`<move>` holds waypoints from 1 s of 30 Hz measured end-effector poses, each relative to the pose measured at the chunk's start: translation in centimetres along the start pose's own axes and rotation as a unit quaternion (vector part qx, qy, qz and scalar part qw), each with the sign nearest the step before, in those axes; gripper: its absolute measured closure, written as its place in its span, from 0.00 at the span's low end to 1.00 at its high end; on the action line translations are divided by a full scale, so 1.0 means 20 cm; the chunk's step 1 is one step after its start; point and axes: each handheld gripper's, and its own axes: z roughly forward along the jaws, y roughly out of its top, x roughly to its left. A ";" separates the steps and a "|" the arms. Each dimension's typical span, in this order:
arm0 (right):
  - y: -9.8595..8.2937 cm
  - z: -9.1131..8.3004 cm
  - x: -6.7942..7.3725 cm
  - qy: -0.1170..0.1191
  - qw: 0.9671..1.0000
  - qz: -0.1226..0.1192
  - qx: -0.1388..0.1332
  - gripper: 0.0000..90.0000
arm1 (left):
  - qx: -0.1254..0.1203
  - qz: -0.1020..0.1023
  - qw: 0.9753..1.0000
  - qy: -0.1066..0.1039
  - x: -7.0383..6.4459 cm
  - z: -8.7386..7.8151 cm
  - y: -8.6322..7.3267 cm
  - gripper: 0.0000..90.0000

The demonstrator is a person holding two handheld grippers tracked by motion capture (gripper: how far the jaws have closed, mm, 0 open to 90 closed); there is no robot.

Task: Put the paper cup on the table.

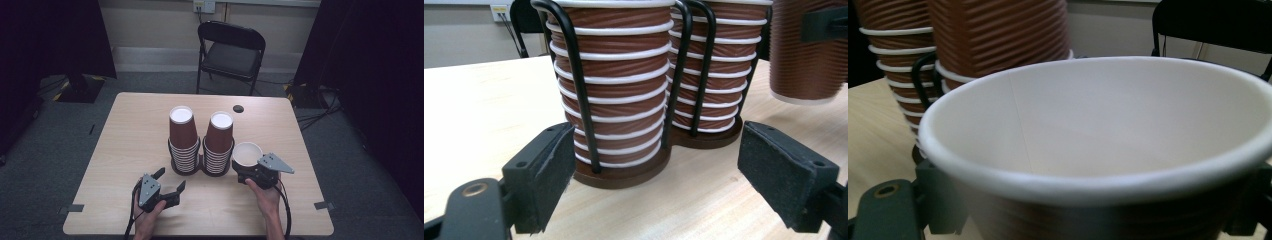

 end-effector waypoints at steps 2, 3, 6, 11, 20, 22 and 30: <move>0.00 0.01 -0.02 -0.008 1.000 0.000 0.001 0.12 | 0.000 0.003 1.000 0.004 0.00 0.00 -0.01 0.17; 0.00 0.02 -0.03 -0.011 1.000 0.000 0.002 0.13 | -0.001 0.002 1.000 0.006 -0.01 0.00 -0.01 0.17; 0.00 0.04 -0.07 -0.027 1.000 -0.003 -0.001 0.13 | -0.003 0.004 1.000 0.010 -0.01 0.01 -0.02 0.17; 0.00 0.08 -0.14 -0.041 0.999 0.007 -0.009 0.12 | -0.003 0.005 1.000 0.009 -0.01 0.01 -0.02 0.17; -0.05 0.17 -0.23 -0.073 0.997 0.027 -0.010 0.12 | -0.020 0.004 0.999 0.027 -0.02 0.00 -0.03 0.17; -0.06 0.18 -0.25 -0.077 0.996 0.030 -0.017 0.12 | -0.023 0.010 0.999 0.030 -0.02 0.00 -0.03 0.17; -0.11 0.23 -0.32 -0.084 0.995 0.054 -0.013 0.12 | -0.041 -0.003 0.999 0.032 -0.01 -0.02 -0.04 0.17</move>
